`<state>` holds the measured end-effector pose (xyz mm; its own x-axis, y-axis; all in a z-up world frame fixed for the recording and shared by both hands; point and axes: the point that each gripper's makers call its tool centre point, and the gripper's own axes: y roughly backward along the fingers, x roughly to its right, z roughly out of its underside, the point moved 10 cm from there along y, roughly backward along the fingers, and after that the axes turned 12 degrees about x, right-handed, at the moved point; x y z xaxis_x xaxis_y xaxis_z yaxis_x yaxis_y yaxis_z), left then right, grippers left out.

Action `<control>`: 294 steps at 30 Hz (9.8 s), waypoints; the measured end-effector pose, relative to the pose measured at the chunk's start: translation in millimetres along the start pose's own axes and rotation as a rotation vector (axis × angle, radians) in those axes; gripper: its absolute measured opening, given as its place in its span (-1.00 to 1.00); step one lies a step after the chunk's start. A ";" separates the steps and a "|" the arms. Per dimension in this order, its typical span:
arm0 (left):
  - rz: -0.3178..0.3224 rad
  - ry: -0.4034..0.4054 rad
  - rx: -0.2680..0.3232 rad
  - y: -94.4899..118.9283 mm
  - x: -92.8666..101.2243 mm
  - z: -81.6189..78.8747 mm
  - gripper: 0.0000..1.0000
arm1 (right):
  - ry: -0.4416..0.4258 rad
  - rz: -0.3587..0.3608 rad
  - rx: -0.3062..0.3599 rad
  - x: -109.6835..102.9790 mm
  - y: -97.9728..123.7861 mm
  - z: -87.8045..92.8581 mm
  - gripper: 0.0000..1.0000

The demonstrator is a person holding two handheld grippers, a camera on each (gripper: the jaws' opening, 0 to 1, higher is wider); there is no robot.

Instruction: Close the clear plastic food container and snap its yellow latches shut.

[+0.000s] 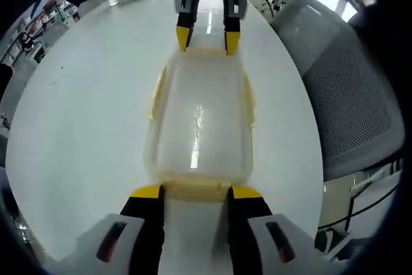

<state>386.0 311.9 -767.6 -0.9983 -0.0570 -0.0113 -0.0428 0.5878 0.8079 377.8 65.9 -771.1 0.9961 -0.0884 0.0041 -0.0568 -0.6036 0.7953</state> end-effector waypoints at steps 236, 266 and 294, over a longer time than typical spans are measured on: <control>0.031 -0.002 -0.004 -73.4 17.2 -220.5 -0.26 | -0.013 0.016 -0.059 11.9 191.5 129.5 -0.25; 0.045 -0.021 -0.027 -92.6 19.9 -239.1 -0.26 | -0.030 0.011 -0.079 10.1 201.8 148.8 -0.25; 0.042 -0.020 -0.044 -97.0 20.4 -238.4 -0.25 | -0.028 0.010 -0.087 10.0 196.9 154.1 -0.25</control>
<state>379.2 61.3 -705.8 -0.9998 -0.0169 0.0118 0.0004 0.5536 0.8328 366.1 -175.9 -707.8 0.9931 -0.1174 -0.0035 -0.0599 -0.5319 0.8447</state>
